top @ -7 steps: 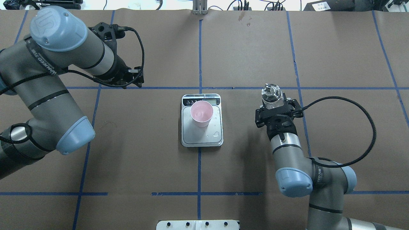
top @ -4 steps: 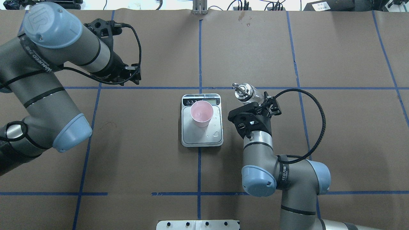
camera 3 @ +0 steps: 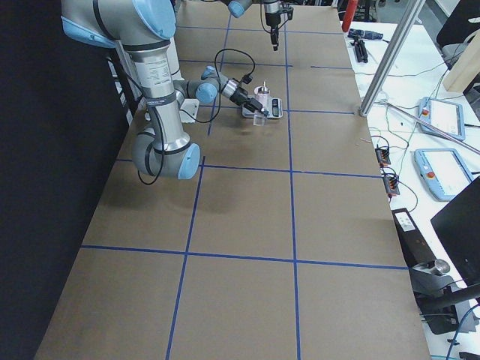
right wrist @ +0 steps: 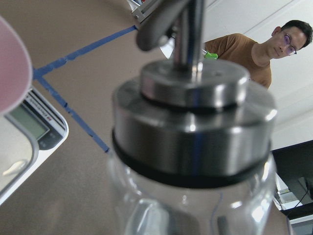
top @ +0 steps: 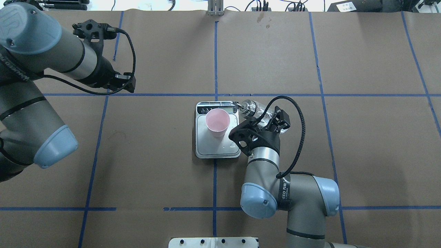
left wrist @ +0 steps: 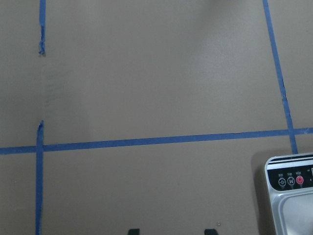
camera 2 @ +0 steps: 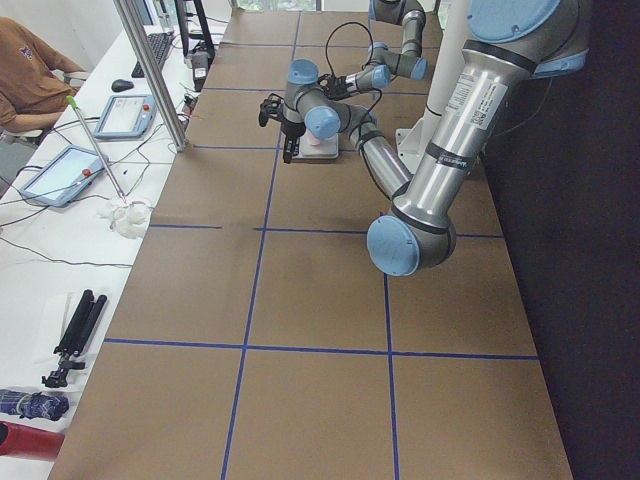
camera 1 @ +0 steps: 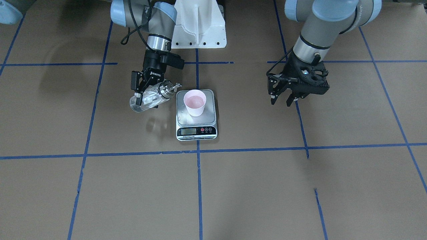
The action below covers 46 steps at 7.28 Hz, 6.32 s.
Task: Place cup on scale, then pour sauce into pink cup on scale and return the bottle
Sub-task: 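Carry the bottle with the right gripper toward the pink cup, then tilt the bottle spout over the pink cup with the right gripper, then turn the bottle upright and carry it back with the right gripper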
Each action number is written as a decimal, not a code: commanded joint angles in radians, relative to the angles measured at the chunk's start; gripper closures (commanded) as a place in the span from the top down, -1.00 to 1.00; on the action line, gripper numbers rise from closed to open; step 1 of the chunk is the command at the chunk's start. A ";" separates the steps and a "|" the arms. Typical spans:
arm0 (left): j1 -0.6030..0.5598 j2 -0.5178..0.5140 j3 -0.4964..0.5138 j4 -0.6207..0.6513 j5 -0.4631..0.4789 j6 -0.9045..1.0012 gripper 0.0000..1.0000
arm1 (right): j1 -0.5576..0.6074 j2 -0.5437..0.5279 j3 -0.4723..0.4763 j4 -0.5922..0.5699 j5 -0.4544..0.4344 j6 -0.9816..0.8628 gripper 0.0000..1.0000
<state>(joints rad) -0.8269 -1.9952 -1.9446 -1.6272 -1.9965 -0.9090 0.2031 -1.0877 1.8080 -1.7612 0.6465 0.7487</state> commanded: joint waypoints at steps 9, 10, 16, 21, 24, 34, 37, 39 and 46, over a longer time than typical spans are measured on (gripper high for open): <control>-0.043 0.056 -0.034 0.000 -0.002 0.087 0.11 | 0.019 0.081 0.001 -0.325 -0.145 -0.388 -1.00; -0.043 0.056 -0.034 0.000 -0.004 0.087 0.11 | 0.021 0.094 0.002 -0.363 -0.146 -0.399 -1.00; -0.040 0.056 -0.039 0.000 -0.004 0.087 0.11 | 0.022 0.109 0.007 -0.458 -0.189 -0.642 -1.00; -0.037 0.056 -0.036 0.000 -0.004 0.085 0.11 | 0.033 0.109 0.019 -0.458 -0.228 -0.850 -1.00; -0.037 0.056 -0.030 -0.002 -0.002 0.085 0.11 | 0.039 0.111 0.039 -0.458 -0.228 -0.887 -1.00; -0.035 0.056 -0.034 0.001 -0.002 0.085 0.11 | 0.013 -0.006 0.085 -0.220 -0.147 -0.216 -1.00; -0.035 0.055 -0.028 0.000 -0.002 0.085 0.11 | -0.001 -0.024 0.082 -0.071 -0.122 0.071 -1.00; -0.035 0.055 -0.028 0.000 -0.002 0.085 0.11 | -0.001 -0.061 0.079 0.117 -0.065 0.354 -1.00; -0.032 0.052 -0.025 0.001 -0.001 0.085 0.16 | 0.032 -0.400 0.079 0.620 -0.042 0.790 -1.00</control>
<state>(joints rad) -0.8601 -1.9420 -1.9690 -1.6262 -1.9973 -0.8237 0.2288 -1.4533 1.8867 -1.1551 0.5884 1.5156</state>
